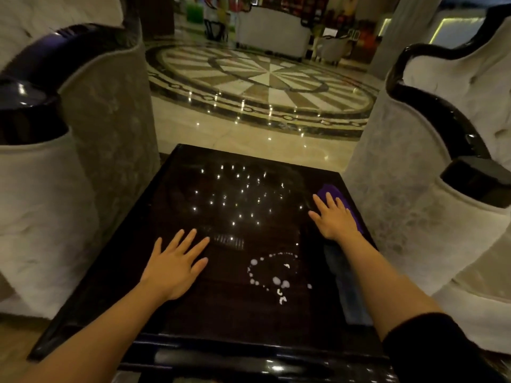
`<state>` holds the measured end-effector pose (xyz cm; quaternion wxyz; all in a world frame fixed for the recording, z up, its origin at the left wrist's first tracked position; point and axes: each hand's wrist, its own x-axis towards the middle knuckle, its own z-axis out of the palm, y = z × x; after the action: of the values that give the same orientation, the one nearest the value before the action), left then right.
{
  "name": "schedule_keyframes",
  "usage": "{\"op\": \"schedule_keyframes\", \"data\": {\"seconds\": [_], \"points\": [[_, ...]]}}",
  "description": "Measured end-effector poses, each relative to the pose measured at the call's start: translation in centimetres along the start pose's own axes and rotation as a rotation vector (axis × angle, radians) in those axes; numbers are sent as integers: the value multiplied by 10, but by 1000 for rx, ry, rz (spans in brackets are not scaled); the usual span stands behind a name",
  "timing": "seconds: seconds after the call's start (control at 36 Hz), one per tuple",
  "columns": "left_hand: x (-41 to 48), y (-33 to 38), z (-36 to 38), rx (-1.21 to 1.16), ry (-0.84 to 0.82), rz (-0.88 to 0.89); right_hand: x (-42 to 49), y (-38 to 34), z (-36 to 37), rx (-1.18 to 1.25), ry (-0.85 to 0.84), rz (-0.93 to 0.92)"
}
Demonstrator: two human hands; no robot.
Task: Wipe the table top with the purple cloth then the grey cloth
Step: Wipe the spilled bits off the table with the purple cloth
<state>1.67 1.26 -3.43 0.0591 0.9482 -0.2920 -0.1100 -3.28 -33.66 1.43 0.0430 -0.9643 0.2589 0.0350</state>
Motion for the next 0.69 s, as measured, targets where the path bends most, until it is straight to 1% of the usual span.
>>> {"op": "schedule_keyframes", "data": {"seconds": [0.22,0.42,0.64,0.69], "points": [[0,-2,6,-15,12,-14,39,29,5,76,-30,50],[1,-3,6,-5,14,-10,49,48,15,250,-45,196],[0,0,4,11,45,-10,47,48,17,252,-20,131],[0,0,4,7,42,-23,47,41,17,231,-11,77]]}}
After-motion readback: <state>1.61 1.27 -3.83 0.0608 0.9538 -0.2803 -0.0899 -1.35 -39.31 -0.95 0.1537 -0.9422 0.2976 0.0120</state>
